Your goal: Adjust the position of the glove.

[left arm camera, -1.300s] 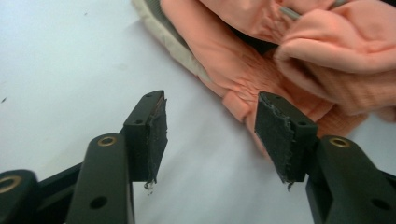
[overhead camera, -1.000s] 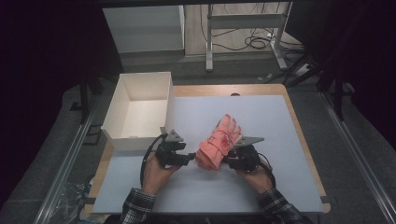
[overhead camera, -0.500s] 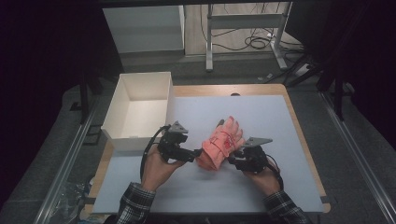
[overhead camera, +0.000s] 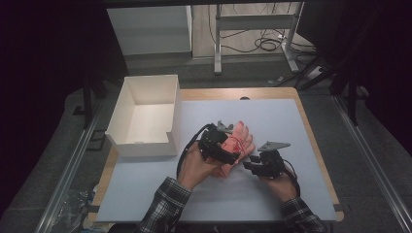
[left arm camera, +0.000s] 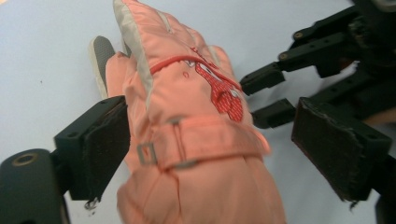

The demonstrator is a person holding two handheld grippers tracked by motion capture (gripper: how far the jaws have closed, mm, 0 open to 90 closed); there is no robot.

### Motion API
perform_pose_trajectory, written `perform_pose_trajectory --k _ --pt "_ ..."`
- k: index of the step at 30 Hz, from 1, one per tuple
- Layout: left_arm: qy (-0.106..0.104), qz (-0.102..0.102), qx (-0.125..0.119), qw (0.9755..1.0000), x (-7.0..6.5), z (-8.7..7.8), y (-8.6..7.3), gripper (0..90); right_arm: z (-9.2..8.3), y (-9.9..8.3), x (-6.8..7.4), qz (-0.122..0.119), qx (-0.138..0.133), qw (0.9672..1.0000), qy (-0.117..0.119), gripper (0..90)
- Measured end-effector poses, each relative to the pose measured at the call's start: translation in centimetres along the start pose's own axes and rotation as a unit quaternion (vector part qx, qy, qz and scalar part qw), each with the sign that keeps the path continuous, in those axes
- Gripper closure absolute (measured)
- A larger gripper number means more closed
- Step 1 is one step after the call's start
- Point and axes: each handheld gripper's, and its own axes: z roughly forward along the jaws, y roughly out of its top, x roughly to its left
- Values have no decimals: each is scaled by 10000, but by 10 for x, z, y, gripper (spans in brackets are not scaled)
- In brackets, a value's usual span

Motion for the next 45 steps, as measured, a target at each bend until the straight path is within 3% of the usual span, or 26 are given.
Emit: perform_pose_trajectory --k 3,6,7,12,16,24,28,32,33,34,35,36,40,43,45 --pt "148 -22 113 9998 1 9 1 113 2 1 -1 29 -10 10000 42 593" --pt "159 -126 193 9996 7 15 -3 144 5 4 -2 55 -42 10000 68 631" --pt "113 -214 190 9995 11 16 -5 158 7 4 -3 55 -64 9999 66 638" --pt "-528 -538 6 9972 26 14 -14 300 7 9 -1 80 -282 9995 85 642" --pt "-669 -643 -143 9956 33 10 -17 318 3 13 1 64 -392 9992 97 642" --pt "-398 -745 -272 9961 40 -8 -17 319 6 31 11 -140 -484 9986 151 640" --pt "-359 -793 71 9962 42 5 -24 247 15 31 14 -173 -318 9993 125 629" --pt "-402 -838 58 9957 40 8 -25 186 13 27 13 -152 -301 9993 138 619" --pt "-417 -831 127 9956 39 7 -23 160 12 26 12 -149 -301 9993 134 614" --pt "-298 -781 315 9960 34 8 -20 108 9 24 10 -149 -321 9993 99 603" --pt "-298 -781 315 9960 34 8 -20 90 9 24 10 -149 -321 9993 99 603" --pt "-144 -717 515 9960 29 12 -19 68 5 22 8 -149 -298 9994 50 595" --pt "51 -681 713 9951 23 20 -19 30 -2 16 1 -80 -330 9994 -21 583" --pt "352 -606 1010 9924 19 34 -22 0 -8 8 -6 24 -352 9993 -86 573" --pt "372 -601 1078 9917 19 42 -24 0 -12 4 -11 100 -341 9993 -118 568"
